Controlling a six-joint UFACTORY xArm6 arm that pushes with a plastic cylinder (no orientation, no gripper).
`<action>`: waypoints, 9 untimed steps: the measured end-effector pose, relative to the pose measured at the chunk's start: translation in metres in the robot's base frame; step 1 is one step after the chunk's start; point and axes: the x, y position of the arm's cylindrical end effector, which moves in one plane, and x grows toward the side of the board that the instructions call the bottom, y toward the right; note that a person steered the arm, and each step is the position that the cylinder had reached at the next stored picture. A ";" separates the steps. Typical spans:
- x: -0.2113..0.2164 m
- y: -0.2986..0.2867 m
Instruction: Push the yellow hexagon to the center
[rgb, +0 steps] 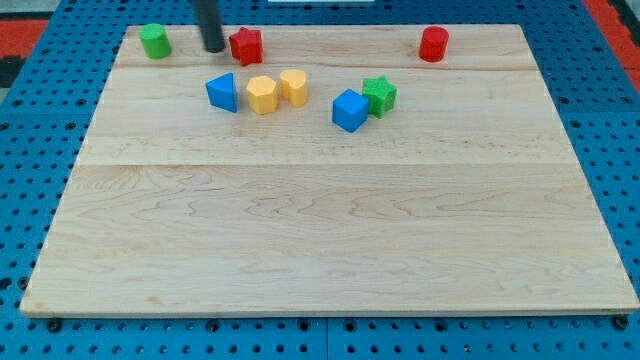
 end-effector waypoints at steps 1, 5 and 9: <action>0.006 0.059; 0.013 0.034; 0.155 0.058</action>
